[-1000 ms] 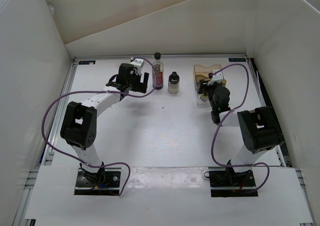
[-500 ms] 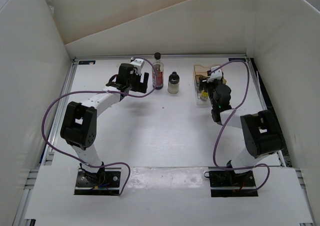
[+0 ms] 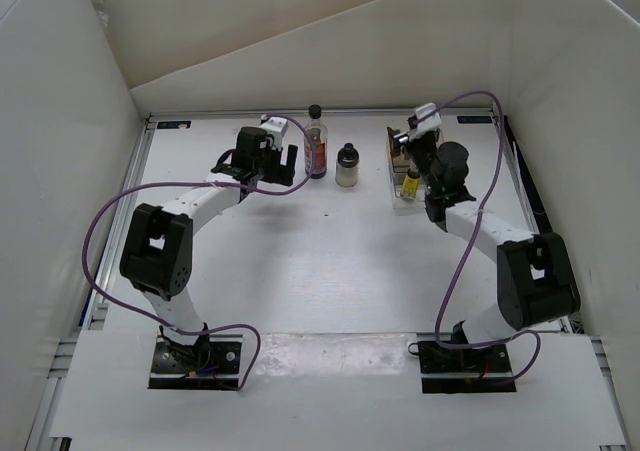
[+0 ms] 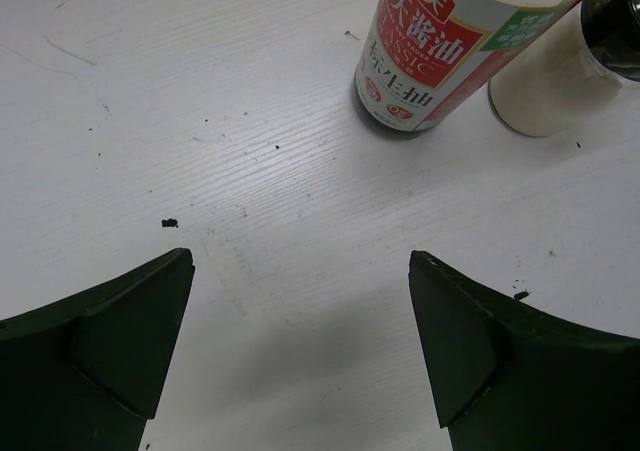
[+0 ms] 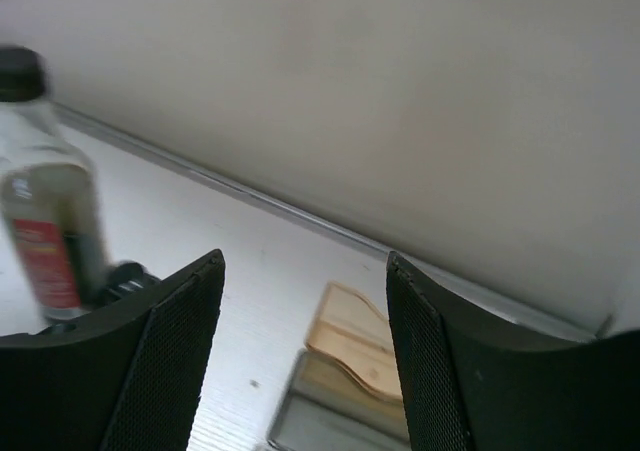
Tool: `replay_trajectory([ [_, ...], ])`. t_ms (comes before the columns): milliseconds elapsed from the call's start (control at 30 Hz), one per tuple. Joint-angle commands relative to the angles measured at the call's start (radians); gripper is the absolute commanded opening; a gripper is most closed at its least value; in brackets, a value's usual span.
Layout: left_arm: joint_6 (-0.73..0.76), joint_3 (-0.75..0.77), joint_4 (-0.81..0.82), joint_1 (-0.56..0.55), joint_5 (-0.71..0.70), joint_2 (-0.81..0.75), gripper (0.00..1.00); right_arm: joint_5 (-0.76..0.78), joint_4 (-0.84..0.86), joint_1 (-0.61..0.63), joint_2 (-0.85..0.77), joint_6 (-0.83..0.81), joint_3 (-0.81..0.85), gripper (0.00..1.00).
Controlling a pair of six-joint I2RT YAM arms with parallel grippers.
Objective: Organize the condiment bottles
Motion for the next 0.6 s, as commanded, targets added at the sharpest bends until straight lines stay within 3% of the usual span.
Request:
replay_trajectory([
  [0, -0.001, -0.017, 0.018, 0.008, 0.006, -0.074, 1.00, -0.152, -0.171, 0.047, -0.014, 0.002, 0.135, 0.69],
  [167, -0.011, -0.017, 0.013, 0.034, 0.007, -0.094, 1.00, -0.240, -0.565, 0.079, 0.078, 0.020, 0.496, 0.69],
  [300, -0.014, -0.005, -0.001, 0.048, 0.010, -0.108, 1.00, -0.200, -0.960, 0.106, 0.182, 0.025, 0.816, 0.70],
  [367, -0.021, -0.005, -0.001, 0.054, 0.009, -0.110, 1.00, -0.185, -1.045, 0.113, 0.244, 0.032, 0.985, 0.70],
  [433, -0.024, -0.006, -0.007, 0.057, 0.007, -0.113, 1.00, -0.176, -1.221, 0.125, 0.281, 0.052, 1.072, 0.70],
  [567, -0.028, -0.014, -0.004, 0.061, 0.010, -0.120, 1.00, -0.182, -1.391, 0.122, 0.391, 0.084, 1.262, 0.70],
])
